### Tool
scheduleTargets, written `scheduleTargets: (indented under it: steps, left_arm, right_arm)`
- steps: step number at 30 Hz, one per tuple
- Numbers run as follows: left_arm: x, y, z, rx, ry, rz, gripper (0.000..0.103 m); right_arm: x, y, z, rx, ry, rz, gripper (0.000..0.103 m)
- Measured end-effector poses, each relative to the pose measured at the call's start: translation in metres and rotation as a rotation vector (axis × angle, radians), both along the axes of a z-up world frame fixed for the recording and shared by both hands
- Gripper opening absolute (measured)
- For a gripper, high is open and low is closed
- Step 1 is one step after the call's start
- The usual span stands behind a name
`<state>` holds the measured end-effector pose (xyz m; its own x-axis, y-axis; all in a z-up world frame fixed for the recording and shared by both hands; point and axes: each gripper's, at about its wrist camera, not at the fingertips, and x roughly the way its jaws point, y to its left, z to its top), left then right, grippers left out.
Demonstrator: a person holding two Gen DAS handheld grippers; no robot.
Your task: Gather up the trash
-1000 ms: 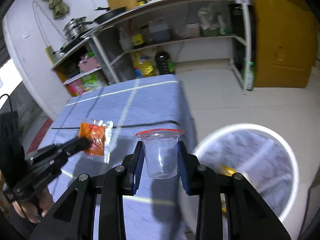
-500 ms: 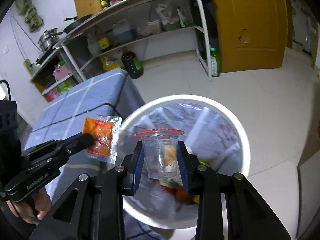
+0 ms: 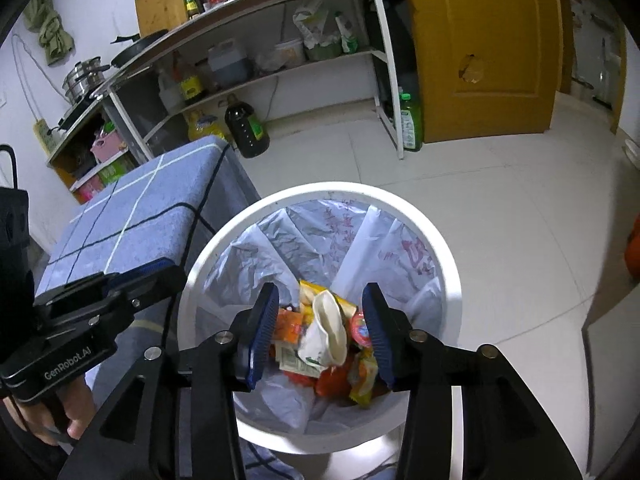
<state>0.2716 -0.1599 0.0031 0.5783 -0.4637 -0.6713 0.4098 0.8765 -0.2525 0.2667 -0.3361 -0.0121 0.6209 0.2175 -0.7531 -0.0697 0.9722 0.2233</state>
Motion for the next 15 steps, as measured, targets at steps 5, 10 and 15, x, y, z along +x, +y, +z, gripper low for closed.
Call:
scheduleTargets:
  steps: [5,10,15]
  left_arm:
    - [-0.008,0.016,0.009,0.008,-0.018,0.024,0.018]
    - [-0.023,0.041,0.019,0.013,-0.044,0.069,0.018]
    - [-0.042,0.067,0.027,0.016,-0.067,0.116,0.018]
  right_arm:
    - [-0.009,0.011,0.012,-0.017,-0.040,0.011,0.045]
    - [-0.021,0.030,0.024,-0.041,-0.083,0.038,0.045]
    - [-0.041,0.052,0.036,-0.081,-0.134,0.052,0.045]
